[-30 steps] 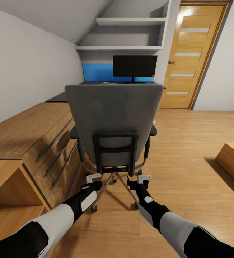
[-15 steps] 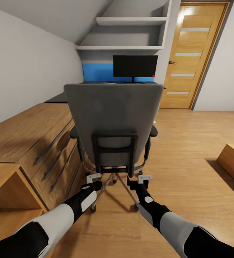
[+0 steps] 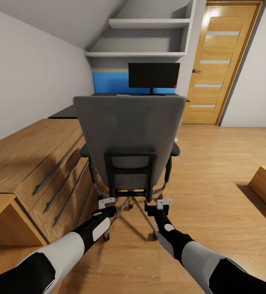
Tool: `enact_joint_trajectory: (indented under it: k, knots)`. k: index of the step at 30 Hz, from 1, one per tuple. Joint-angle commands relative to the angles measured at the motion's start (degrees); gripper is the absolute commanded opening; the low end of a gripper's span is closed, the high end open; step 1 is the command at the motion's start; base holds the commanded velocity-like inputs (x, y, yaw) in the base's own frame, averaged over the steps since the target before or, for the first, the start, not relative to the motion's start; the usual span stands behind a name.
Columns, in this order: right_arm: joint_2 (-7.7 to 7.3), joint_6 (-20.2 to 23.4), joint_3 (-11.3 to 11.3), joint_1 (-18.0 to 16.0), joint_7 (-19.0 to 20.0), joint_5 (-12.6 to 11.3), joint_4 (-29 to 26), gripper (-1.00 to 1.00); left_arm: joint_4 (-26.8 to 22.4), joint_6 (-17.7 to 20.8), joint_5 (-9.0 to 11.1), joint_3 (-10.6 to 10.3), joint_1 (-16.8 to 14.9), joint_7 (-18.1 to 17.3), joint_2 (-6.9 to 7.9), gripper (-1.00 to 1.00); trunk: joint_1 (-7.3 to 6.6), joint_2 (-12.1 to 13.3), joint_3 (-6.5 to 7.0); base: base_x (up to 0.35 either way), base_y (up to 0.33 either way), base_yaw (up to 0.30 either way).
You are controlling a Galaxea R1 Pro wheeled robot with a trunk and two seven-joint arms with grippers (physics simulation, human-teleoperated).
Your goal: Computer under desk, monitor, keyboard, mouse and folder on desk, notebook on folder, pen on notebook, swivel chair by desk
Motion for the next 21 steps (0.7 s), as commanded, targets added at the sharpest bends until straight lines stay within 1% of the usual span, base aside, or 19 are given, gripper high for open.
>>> enact_joint_trajectory:
  k: [1, 6, 9, 21]
  knots:
    - [0.00, -0.14, 0.49, -0.05, -0.39, -0.26, 0.01, 1.00, -0.11, 0.18, 0.27, -0.48, -0.04, 0.45, 0.05, 1.00, -0.01, -0.02, -0.05, 0.017, 0.000, -0.055]
    - [0.00, -0.14, 0.49, -0.05, -0.38, -0.26, 0.01, 1.00, -0.11, 0.18, 0.27, -0.47, -0.04, 0.46, 0.09, 1.00, -0.01, -0.02, 0.03, 0.007, 0.000, -0.113]
    - [0.00, -0.14, 0.49, -0.05, -0.38, -0.26, 0.00, 1.00, -0.11, 0.18, 0.27, -0.47, -0.04, 0.46, 0.09, 1.00, -0.01, -0.02, 0.10, 0.108, 0.011, -0.142]
    - [0.00, -0.14, 0.49, -0.05, -0.38, -0.26, 0.04, 1.00, -0.11, 0.17, 0.20, -0.47, -0.04, 0.46, 0.09, 1.00, -0.01, -0.02, 0.39, 0.288, 0.036, -0.149]
